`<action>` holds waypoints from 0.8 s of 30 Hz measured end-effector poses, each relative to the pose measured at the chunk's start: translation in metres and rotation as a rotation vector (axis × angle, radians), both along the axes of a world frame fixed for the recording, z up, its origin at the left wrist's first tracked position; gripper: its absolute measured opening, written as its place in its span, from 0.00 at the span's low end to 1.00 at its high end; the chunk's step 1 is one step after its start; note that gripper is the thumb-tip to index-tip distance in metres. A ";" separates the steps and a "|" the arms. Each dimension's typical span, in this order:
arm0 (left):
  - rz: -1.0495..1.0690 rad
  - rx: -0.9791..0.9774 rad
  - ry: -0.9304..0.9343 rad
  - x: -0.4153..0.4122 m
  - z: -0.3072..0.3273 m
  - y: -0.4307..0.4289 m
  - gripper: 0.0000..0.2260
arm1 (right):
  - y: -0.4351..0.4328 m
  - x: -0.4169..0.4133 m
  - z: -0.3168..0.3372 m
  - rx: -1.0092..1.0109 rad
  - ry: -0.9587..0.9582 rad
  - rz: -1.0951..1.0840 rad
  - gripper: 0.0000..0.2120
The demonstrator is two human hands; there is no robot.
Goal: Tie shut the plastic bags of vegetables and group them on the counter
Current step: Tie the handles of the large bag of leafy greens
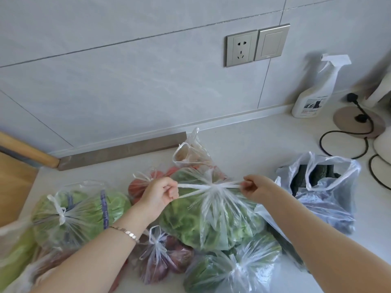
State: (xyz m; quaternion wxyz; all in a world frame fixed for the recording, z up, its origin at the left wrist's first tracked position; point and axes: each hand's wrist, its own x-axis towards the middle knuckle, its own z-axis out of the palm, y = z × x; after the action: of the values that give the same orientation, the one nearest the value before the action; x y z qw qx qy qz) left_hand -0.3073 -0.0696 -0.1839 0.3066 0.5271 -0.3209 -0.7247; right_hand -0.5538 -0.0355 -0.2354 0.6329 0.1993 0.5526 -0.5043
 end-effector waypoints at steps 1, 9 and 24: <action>0.111 0.130 0.055 0.001 -0.008 0.000 0.16 | 0.003 0.000 -0.003 0.039 -0.057 -0.016 0.18; 0.309 0.045 0.398 -0.030 0.026 0.004 0.09 | 0.016 0.009 0.048 -0.458 0.383 -0.040 0.11; 0.106 -0.289 -0.004 -0.079 0.028 0.014 0.17 | 0.038 0.055 0.043 -0.655 0.613 0.258 0.20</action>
State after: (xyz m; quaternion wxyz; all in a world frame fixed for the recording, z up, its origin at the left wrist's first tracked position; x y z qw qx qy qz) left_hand -0.3859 -0.0561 -0.1560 0.4166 0.4951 -0.3943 -0.6526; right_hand -0.4984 0.0030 -0.1924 0.5274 -0.2398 0.5461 -0.6050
